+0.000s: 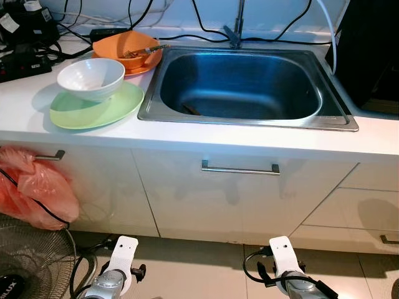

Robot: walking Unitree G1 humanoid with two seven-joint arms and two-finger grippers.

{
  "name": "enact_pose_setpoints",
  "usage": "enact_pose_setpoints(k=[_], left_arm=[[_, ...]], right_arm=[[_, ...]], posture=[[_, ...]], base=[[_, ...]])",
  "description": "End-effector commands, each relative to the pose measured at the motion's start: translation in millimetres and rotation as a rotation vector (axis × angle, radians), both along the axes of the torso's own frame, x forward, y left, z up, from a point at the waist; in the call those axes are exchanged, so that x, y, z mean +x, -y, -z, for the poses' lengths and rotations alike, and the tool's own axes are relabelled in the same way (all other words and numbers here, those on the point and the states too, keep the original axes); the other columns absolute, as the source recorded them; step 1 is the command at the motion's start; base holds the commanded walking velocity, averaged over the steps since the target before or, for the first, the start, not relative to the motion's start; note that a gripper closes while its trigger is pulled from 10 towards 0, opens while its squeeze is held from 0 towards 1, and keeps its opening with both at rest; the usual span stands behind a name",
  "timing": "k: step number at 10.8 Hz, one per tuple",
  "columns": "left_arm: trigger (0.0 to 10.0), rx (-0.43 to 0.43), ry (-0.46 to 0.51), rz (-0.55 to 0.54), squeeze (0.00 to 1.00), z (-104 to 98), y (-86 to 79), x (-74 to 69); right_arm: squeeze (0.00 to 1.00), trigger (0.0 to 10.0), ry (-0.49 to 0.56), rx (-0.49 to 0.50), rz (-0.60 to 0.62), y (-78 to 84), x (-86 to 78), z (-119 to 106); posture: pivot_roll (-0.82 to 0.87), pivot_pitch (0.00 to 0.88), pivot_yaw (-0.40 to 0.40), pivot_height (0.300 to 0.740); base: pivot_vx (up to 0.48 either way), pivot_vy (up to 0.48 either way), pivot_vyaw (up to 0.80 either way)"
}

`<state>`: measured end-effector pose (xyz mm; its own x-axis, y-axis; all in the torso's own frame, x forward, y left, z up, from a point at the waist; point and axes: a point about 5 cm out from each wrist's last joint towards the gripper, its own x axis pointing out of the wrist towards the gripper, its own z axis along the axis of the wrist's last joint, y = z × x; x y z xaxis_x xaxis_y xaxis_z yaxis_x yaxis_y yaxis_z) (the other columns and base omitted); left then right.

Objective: Kitchen organization

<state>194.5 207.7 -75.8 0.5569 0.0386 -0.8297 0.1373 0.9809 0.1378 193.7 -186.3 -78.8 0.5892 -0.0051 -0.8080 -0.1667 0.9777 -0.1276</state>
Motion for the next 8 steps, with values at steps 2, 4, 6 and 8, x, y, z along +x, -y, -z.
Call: enact_pose_setpoints(k=[2, 4, 6, 8], left_arm=[[10.0, -0.008, -0.014, -0.002, 0.00, 1.7, 0.5, -3.0], [10.0, -0.007, -0.011, -0.003, 0.00, 1.8, 0.7, -3.2], [10.0, -0.008, -0.011, -0.005, 0.00, 1.9, 0.9, -3.3], [10.0, -0.009, -0.011, -0.006, 0.00, 1.9, 1.1, -3.2]], right_arm=[[0.00, 10.0, -0.015, -0.002, -0.009, -0.2, -1.7, 1.1], [0.00, 10.0, -0.015, -0.003, -0.012, -0.1, -1.7, 1.1], [0.00, 10.0, -0.015, -0.005, -0.015, 0.0, -1.4, 0.9], [0.00, 10.0, -0.015, -0.006, -0.017, 0.1, -1.1, 0.7]], posture=[[0.10, 0.026, 0.008, 0.740], [0.10, 0.027, 0.008, 0.740], [0.10, 0.027, 0.005, 0.740], [0.10, 0.028, 0.006, 0.740]], base=[[0.000, 0.000, 0.00], [0.000, 0.000, 0.00], [0.000, 0.000, 0.00], [0.000, 0.000, 0.00]])
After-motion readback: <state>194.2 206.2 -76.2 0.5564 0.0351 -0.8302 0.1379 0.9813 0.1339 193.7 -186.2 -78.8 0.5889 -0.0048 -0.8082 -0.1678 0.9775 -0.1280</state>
